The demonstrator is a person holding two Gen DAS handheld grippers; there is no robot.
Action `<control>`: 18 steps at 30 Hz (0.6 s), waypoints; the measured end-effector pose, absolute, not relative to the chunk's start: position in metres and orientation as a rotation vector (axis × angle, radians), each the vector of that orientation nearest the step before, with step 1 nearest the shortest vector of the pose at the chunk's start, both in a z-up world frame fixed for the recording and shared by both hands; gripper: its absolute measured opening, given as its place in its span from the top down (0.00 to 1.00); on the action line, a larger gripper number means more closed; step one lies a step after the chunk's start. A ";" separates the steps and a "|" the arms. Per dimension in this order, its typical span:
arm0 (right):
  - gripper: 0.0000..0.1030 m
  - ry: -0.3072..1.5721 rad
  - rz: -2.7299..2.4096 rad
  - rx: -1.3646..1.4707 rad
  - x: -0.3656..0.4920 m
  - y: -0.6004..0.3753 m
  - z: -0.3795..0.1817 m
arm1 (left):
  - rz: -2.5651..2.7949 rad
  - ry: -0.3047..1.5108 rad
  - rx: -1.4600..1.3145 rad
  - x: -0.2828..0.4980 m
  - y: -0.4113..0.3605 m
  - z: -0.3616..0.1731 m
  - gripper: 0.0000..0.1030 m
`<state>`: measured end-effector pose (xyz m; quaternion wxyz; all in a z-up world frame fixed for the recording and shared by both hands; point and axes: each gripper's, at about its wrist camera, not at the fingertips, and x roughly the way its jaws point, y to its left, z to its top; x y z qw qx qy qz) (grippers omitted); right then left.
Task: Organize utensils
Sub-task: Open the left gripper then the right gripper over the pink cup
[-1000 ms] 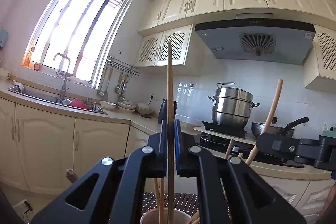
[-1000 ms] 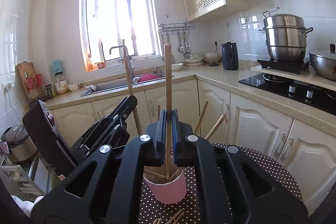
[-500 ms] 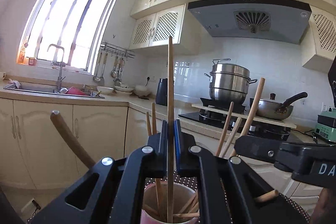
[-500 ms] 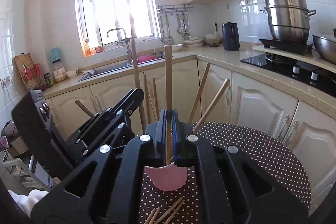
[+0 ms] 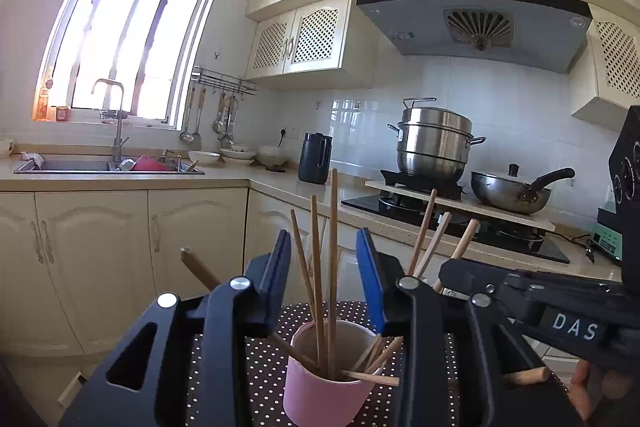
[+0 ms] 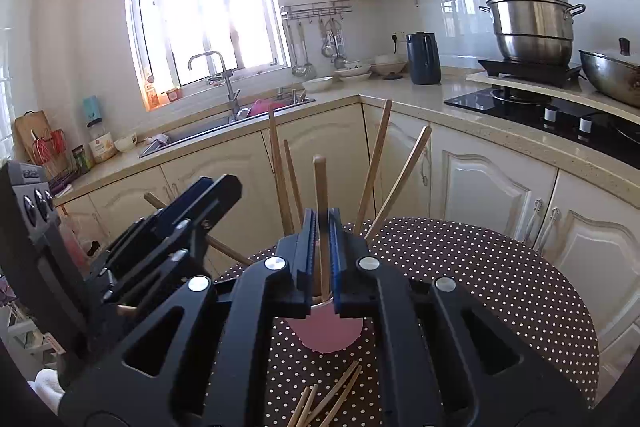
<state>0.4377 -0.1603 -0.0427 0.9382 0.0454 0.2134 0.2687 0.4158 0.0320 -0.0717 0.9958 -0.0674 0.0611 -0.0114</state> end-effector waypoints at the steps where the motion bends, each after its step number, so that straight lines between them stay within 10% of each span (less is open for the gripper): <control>1: 0.93 0.432 0.543 0.090 0.434 -0.161 -0.040 | -0.013 0.120 -0.120 0.411 0.032 -0.068 0.59; 18: 0.77 0.451 0.465 0.070 0.366 -0.180 -0.021 | 0.071 0.146 -0.077 0.338 0.045 -0.030 0.39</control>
